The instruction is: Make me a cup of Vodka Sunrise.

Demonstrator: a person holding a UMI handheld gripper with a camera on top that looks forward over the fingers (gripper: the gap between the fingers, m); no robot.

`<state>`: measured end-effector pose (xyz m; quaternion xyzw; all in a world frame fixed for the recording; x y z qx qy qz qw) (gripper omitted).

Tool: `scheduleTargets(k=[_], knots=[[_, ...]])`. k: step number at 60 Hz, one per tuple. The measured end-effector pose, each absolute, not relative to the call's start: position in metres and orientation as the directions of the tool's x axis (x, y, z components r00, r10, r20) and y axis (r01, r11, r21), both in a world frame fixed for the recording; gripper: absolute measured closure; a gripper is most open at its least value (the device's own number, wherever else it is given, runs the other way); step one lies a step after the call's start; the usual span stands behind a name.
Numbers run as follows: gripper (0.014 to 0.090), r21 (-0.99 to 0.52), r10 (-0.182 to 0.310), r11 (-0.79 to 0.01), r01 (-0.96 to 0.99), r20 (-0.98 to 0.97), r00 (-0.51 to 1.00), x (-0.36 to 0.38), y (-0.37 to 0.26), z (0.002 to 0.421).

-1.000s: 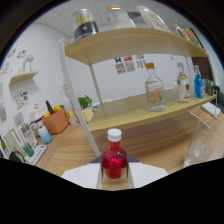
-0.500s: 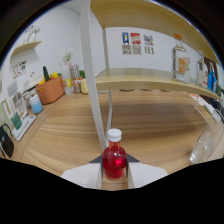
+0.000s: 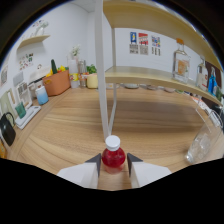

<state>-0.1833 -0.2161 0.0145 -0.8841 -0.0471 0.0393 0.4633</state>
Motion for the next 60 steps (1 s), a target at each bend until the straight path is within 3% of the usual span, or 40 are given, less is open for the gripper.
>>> scheduleTargets(k=[3, 8, 10, 30, 48, 60], knots=[[0.0483, -0.832, 0.139, -0.552, 0.047, -0.036, 0.990, -0.186, -0.219, 0.022], [0.0230, -0.844, 0.163, -0.535, 0.033, -0.064, 0.985, -0.188, -0.227, 0.040], [0.0182, -0.849, 0.165, -0.529, 0.018, -0.081, 0.983, -0.187, -0.232, 0.049], [0.0181, -0.918, 0.128, -0.395, -0.039, -0.097, 0.987, -0.095, -0.294, 0.162], [0.0191, -0.900, 0.000, -0.433, -0.048, -0.053, 0.999, 0.046, -0.333, 0.162], [0.0191, -0.928, -0.061, -0.359, -0.100, -0.084, 0.995, 0.110, -0.307, 0.238]])
